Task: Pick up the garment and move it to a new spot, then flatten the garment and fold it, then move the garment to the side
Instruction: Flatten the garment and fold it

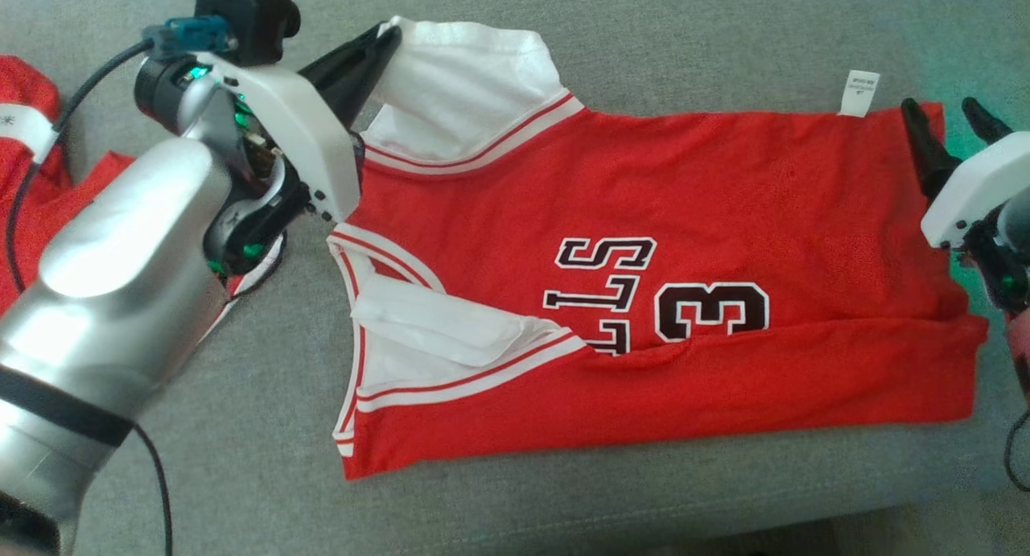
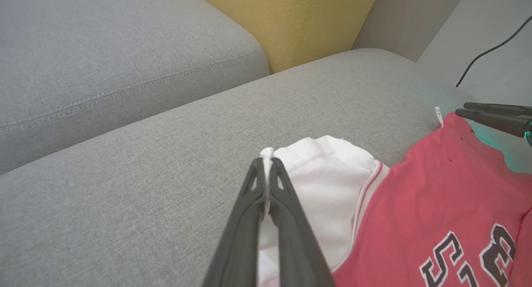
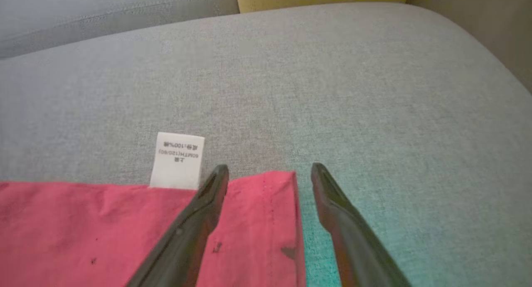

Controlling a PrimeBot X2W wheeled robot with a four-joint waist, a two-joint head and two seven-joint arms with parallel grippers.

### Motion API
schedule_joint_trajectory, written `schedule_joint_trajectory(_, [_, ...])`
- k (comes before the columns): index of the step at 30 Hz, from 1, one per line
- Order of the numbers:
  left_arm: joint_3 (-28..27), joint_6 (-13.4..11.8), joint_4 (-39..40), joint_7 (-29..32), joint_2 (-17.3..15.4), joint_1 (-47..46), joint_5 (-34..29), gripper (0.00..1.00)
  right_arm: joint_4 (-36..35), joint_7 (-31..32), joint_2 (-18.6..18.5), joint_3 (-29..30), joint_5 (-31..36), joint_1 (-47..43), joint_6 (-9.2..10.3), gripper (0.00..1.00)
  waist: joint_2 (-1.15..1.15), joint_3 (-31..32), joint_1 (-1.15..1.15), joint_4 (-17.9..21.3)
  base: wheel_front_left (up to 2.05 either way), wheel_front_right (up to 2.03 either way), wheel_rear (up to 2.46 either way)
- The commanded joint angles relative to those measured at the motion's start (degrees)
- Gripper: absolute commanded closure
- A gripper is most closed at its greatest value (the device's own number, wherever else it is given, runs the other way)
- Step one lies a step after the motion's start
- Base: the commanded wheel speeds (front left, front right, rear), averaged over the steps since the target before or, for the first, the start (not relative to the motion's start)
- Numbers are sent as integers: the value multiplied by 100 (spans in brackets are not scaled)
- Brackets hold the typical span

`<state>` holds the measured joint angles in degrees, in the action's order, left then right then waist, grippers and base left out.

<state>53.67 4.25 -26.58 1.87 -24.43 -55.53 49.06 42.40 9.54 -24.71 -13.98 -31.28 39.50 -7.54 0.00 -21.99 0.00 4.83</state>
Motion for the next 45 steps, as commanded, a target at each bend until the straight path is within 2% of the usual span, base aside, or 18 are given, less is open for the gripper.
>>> schedule_joint_trajectory(1, [-218, -84, 235, 17, -279, -201, 2, 100, -40, 17, -183, -132, -58, 126, 5, 0, 0, -38, 0, -8, 0, 0, 0])
schedule_joint_trajectory(17, [-228, -258, 600, 193, -431, -305, -7, 100, 656, -28, -214, -578, -279, 585, 5, 0, 0, -247, 0, 3, 0, 0, 0])
schedule_joint_trajectory(18, [-225, -265, 601, 199, -433, -314, -12, 100, 681, -8, -215, -630, -287, 605, 5, 8, 0, -254, 0, 1, 0, 0, 0])
schedule_joint_trajectory(19, [-222, -269, 599, 204, -432, -324, -14, 100, 705, 4, -221, -678, -297, 622, 5, 51, 0, -257, 0, -3, 0, 0, 0])
schedule_joint_trajectory(20, [-220, -270, 595, 206, -429, -333, -13, 100, 726, 19, -222, -726, -313, 635, 5, 100, 0, -256, 0, -7, 0, 0, 0])
schedule_joint_trajectory(24, [-247, -297, 564, 183, -418, -363, 5, 100, 761, -22, -273, -877, -383, 707, 5, 100, 0, -258, 0, -11, 0, 0, 0])
schedule_joint_trajectory(32, [-368, -375, 335, 38, -377, -612, -32, 100, 1044, -580, -409, -785, -243, 1104, 5, 100, 0, -371, 0, -10, 0, 0, 0])
schedule_joint_trajectory(39, [-523, -516, -105, -412, -135, -1034, -201, 100, 1341, -1168, -387, -699, 68, 1556, 5, 100, 0, -476, 0, 12, 0, 0, 0])
schedule_joint_trajectory(45, [-563, -495, -635, -765, 143, -1467, -343, 100, 1846, -1737, -235, -447, 497, 2082, 5, 100, 0, -573, 0, 23, 0, 0, 0])
